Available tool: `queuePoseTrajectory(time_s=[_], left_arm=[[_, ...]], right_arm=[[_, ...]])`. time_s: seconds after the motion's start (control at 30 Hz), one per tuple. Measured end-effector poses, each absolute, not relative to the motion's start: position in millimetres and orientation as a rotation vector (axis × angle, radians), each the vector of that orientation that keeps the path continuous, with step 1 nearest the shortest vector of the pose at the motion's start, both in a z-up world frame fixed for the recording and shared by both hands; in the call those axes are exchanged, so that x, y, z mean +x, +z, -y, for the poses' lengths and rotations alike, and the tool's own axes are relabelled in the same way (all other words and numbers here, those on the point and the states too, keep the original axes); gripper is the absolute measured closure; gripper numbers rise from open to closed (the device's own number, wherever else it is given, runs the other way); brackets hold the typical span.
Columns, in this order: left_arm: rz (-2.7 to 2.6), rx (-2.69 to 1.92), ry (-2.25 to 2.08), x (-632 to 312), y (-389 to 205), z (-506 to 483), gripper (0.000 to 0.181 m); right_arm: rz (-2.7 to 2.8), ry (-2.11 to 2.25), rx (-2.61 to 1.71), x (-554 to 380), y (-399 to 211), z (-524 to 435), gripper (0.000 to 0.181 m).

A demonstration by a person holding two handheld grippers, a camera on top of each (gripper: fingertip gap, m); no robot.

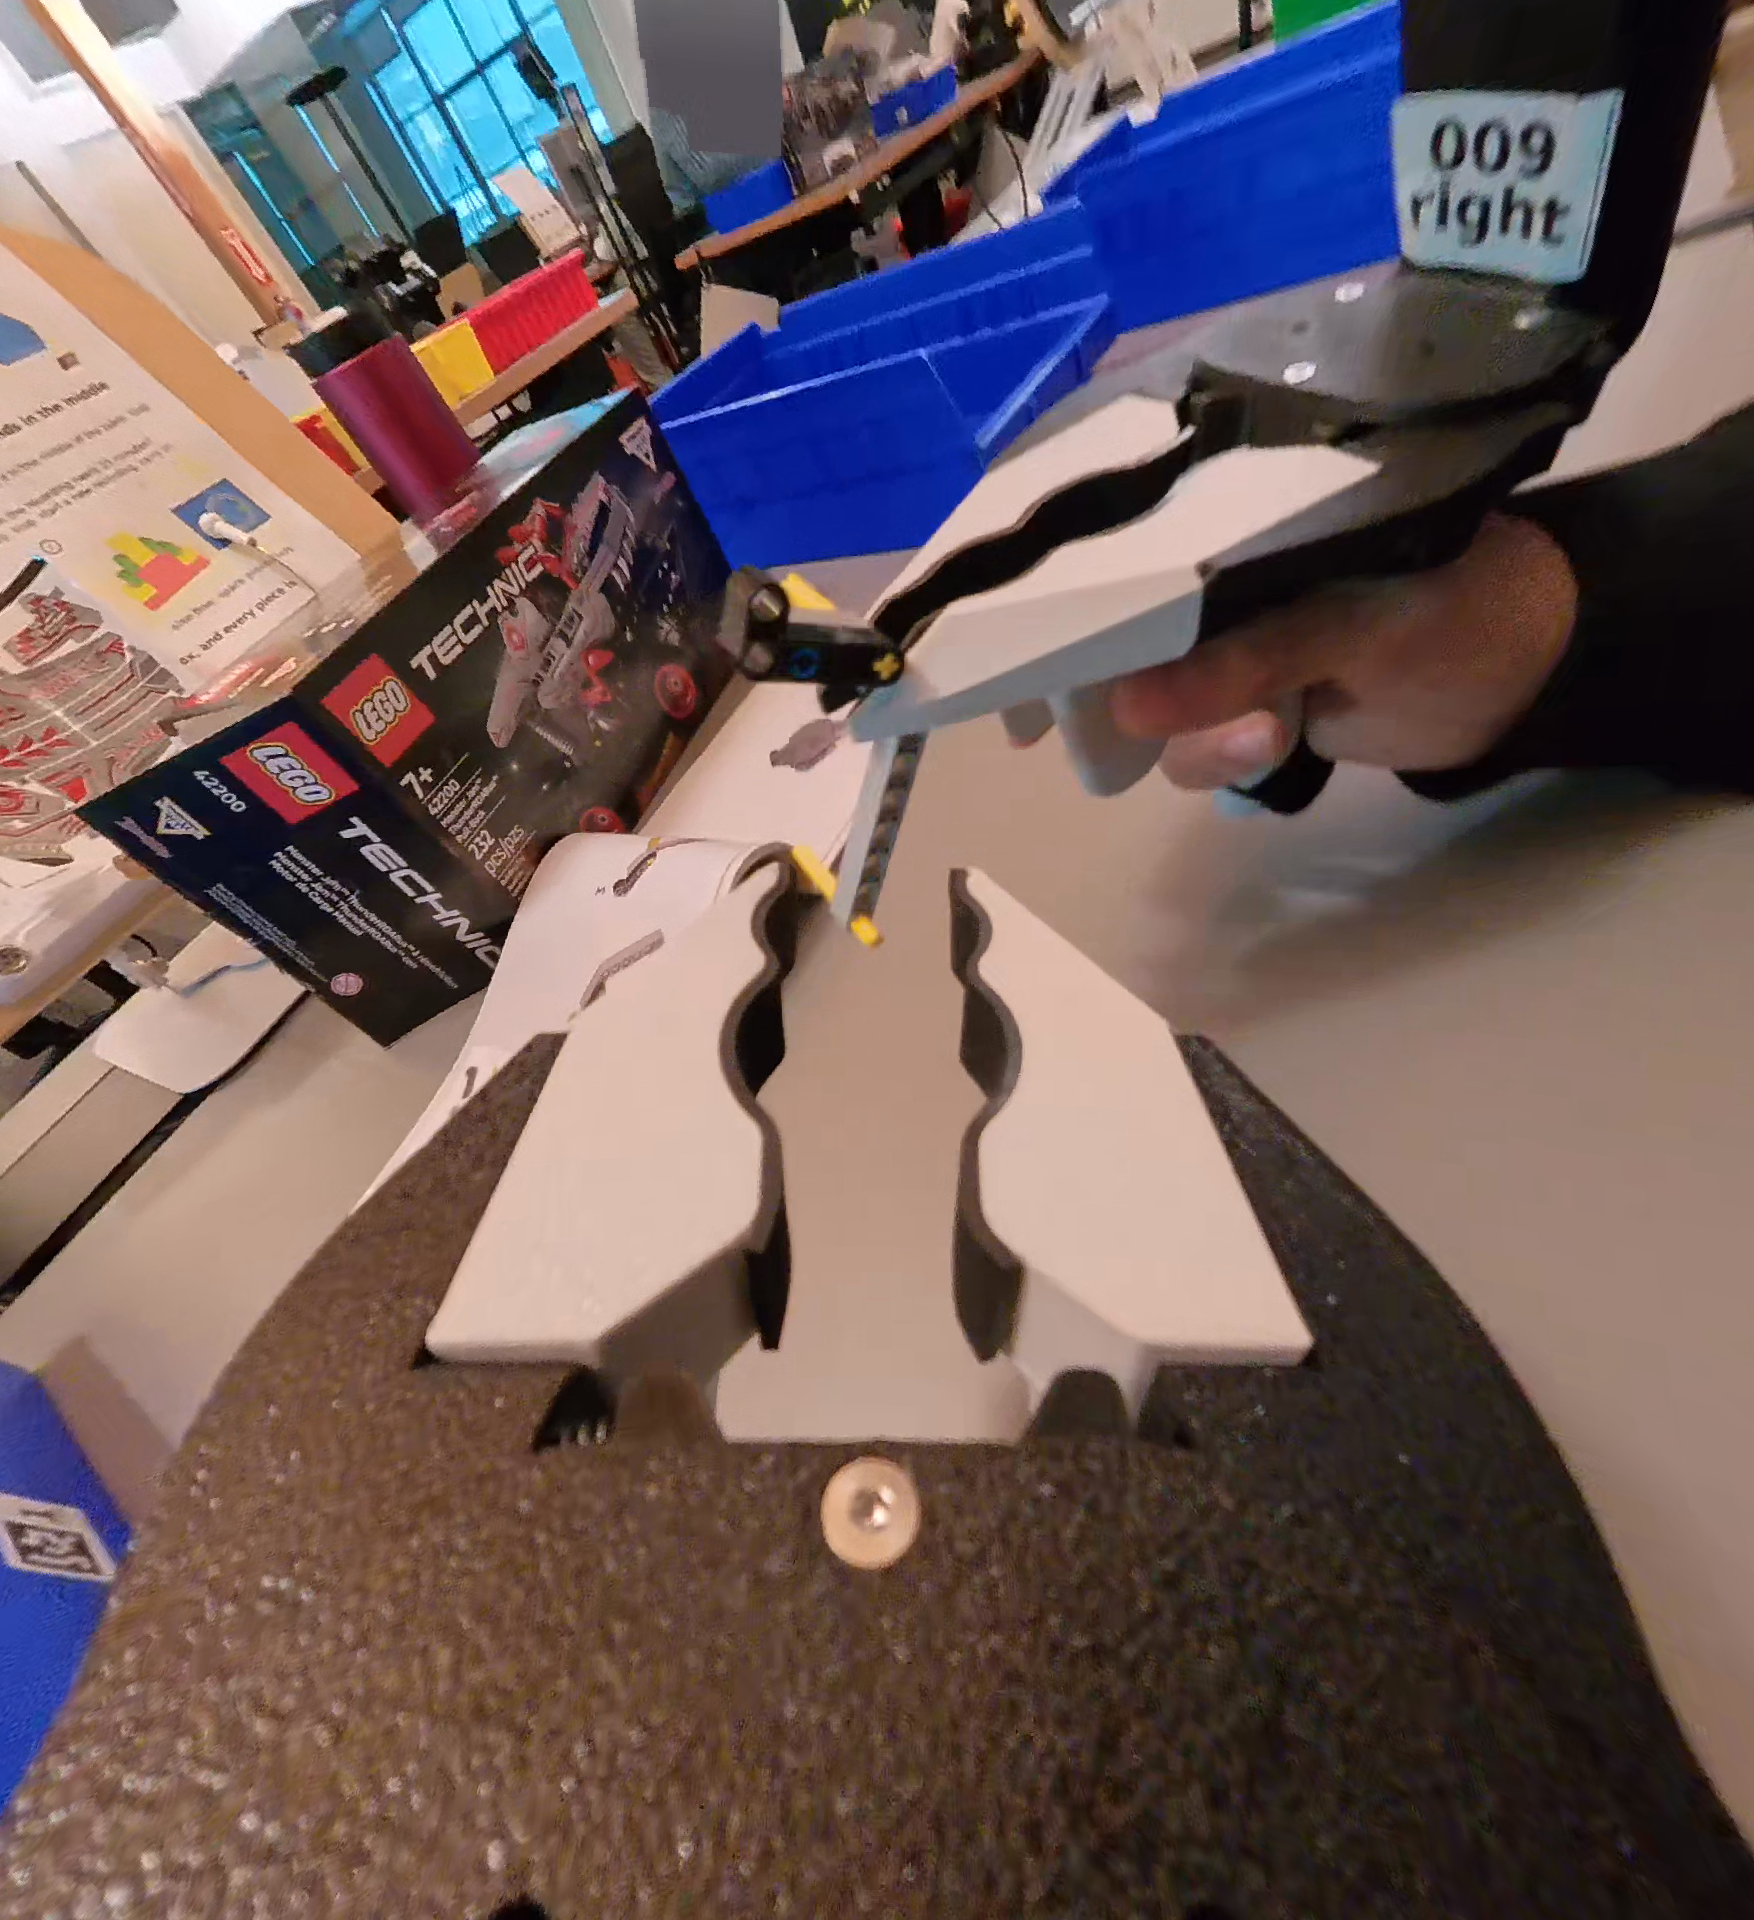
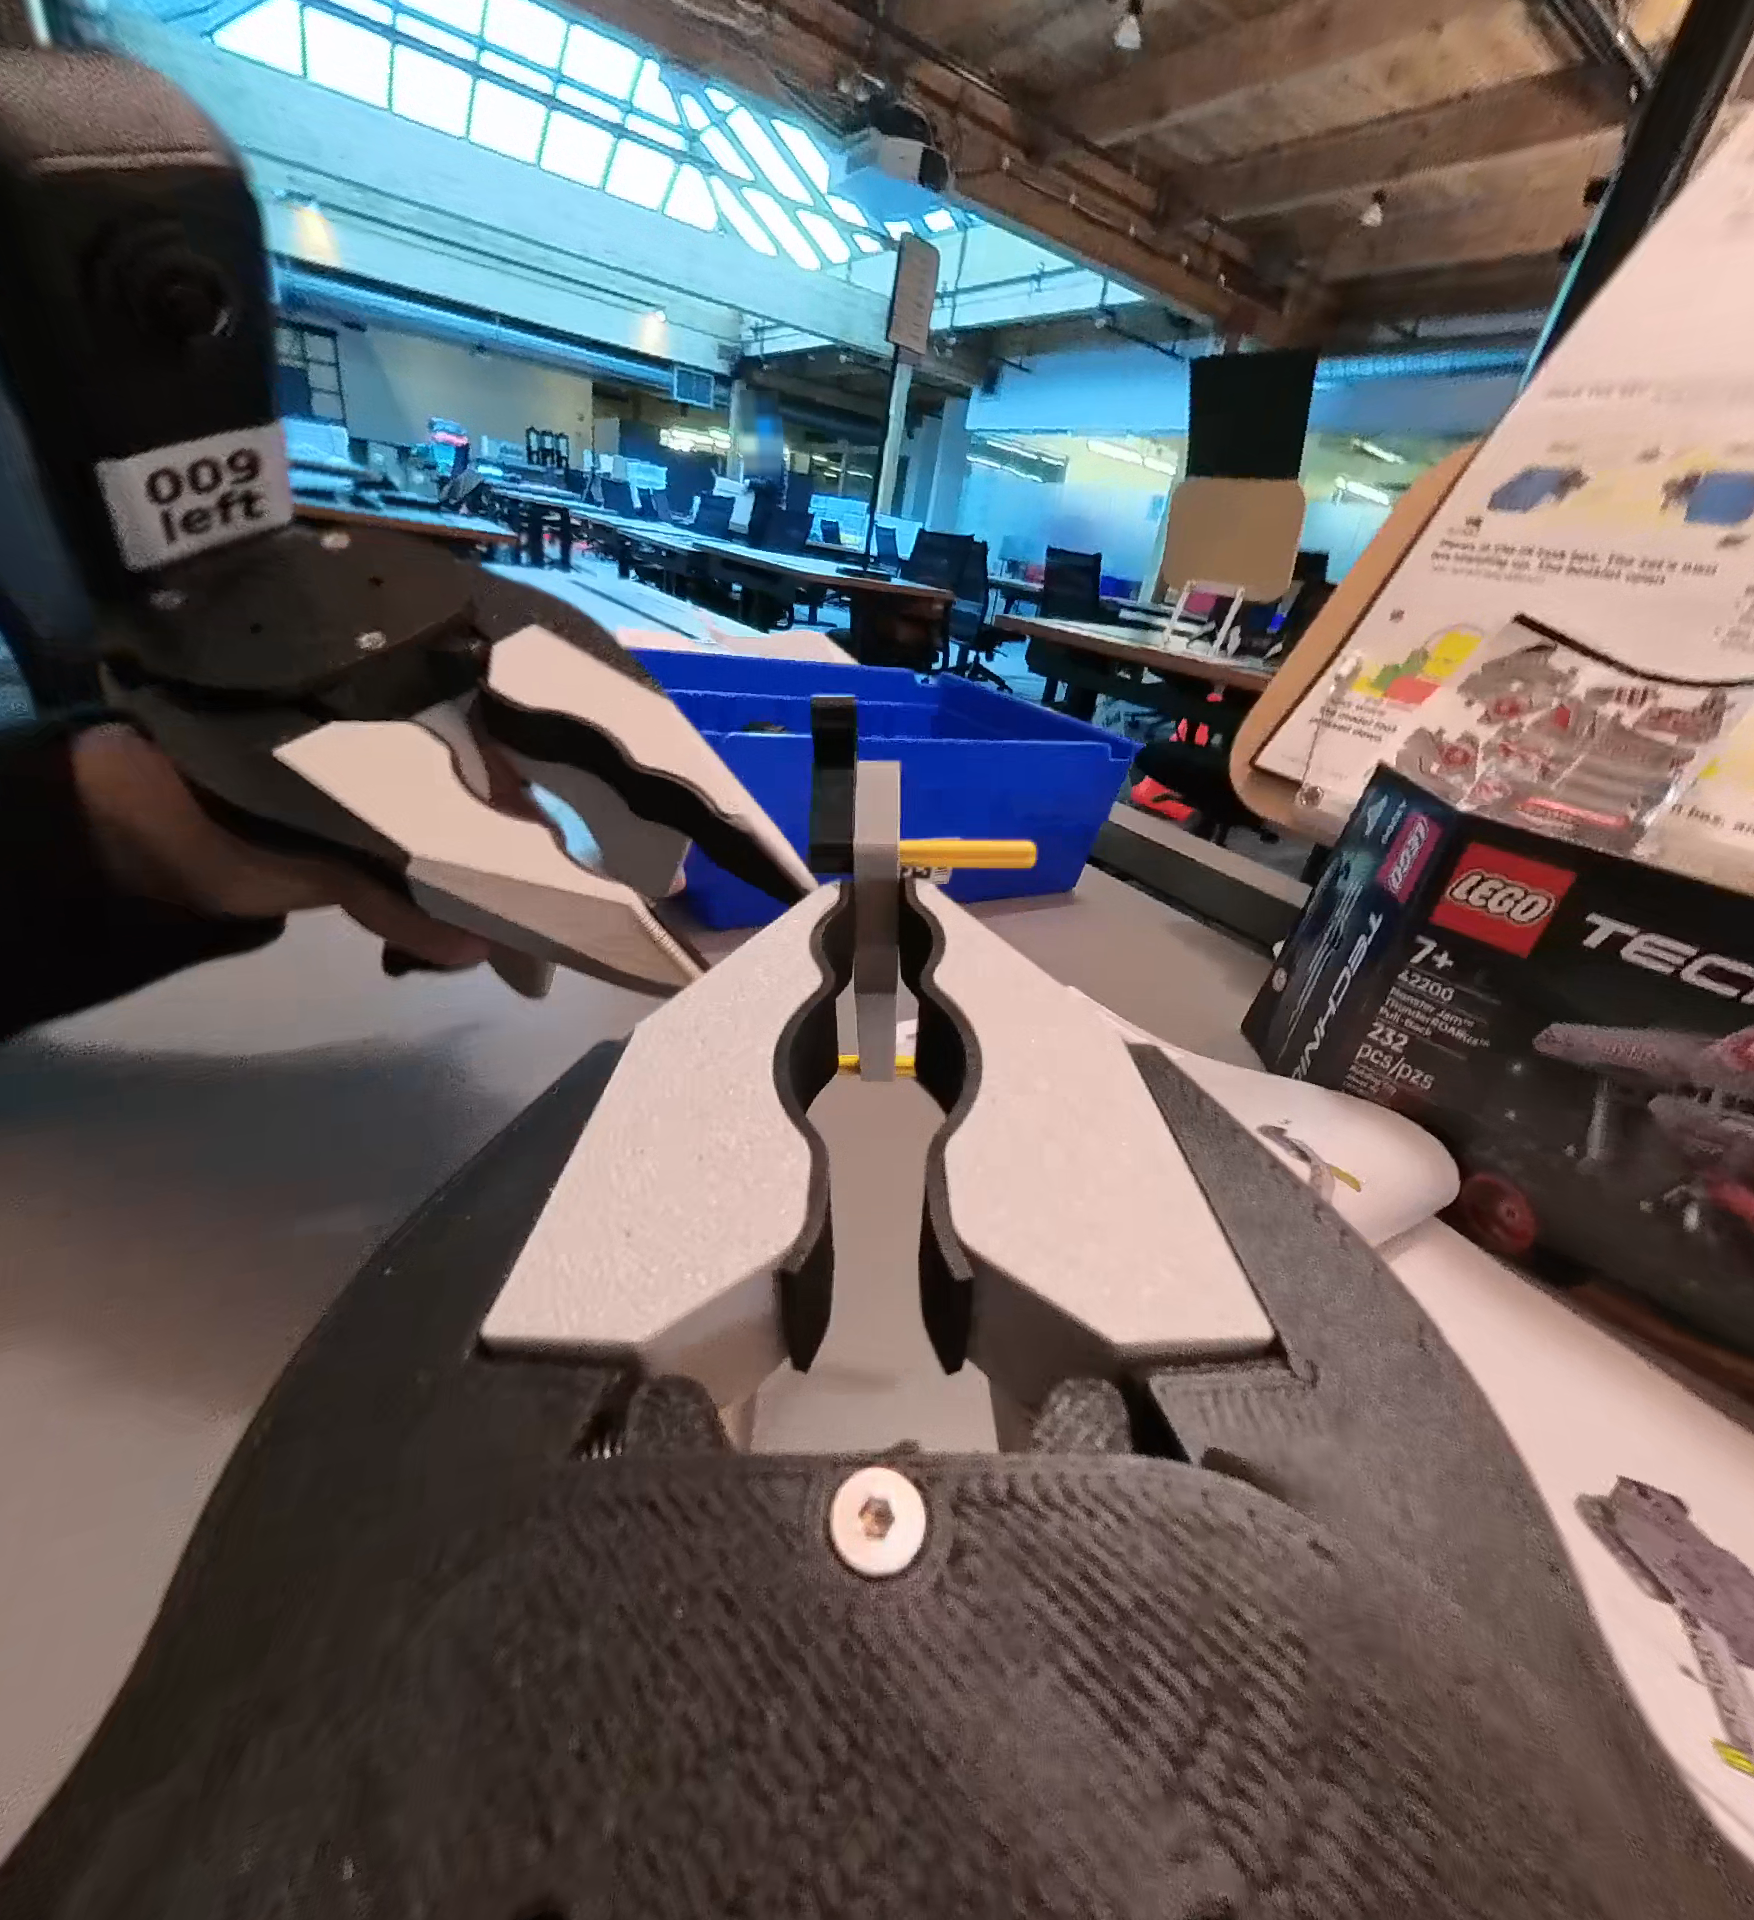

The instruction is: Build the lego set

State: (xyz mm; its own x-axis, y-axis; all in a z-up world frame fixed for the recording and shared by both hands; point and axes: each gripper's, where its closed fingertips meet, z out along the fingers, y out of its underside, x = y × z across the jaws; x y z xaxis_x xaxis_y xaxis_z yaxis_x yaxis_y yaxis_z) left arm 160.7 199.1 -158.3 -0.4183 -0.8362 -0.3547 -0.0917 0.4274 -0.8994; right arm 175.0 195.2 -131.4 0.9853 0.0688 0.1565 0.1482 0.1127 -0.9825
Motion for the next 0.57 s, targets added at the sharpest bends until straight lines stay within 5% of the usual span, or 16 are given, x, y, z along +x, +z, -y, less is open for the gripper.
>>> queuePoseTrajectory(time_s=[0.57], left_arm=[[-1.758,-0.822,-1.218,173.7,-182.1,-188.9,0.165]], right_arm=[[0.312,-0.115,-1.471,169.7,-150.4,-165.6,0.175]])
